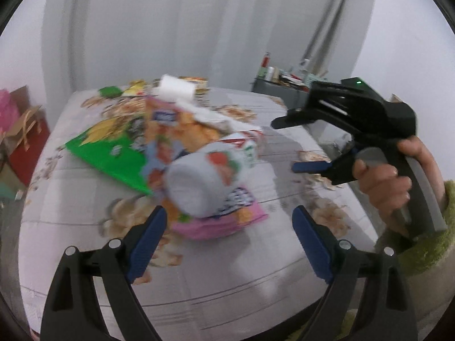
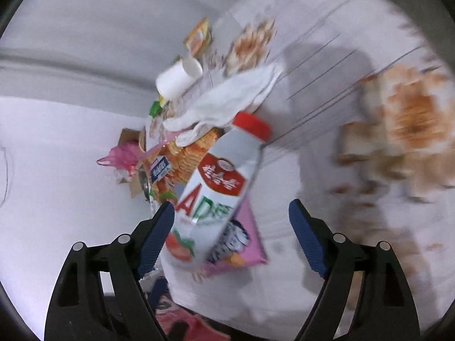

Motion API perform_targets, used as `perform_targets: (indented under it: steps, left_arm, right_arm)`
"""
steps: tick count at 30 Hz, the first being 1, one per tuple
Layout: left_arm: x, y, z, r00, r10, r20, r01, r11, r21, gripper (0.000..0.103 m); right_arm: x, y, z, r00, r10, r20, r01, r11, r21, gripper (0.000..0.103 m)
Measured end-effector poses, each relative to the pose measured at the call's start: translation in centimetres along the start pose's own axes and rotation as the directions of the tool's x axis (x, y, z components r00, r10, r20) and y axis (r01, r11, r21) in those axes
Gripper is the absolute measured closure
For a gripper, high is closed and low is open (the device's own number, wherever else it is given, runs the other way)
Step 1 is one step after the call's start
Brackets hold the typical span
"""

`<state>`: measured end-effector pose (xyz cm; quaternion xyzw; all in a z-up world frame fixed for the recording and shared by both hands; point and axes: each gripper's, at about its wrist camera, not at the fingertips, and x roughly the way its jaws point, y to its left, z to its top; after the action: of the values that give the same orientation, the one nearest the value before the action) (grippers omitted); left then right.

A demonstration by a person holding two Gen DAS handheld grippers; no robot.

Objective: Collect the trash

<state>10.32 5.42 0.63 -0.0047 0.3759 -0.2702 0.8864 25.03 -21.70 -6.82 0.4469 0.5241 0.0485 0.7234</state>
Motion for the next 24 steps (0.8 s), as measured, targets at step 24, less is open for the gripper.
perform_targets:
  steps: [24]
  left_arm:
    - [1.1, 7.4, 6.9, 0.996, -0.084, 0.039, 0.09, 0.975, -0.204, 0.016]
  right_arm:
    - [-0.4, -2.4, 0.7, 0.982, 0.122, -0.144, -0.122, 0.993, 0.01, 0.047]
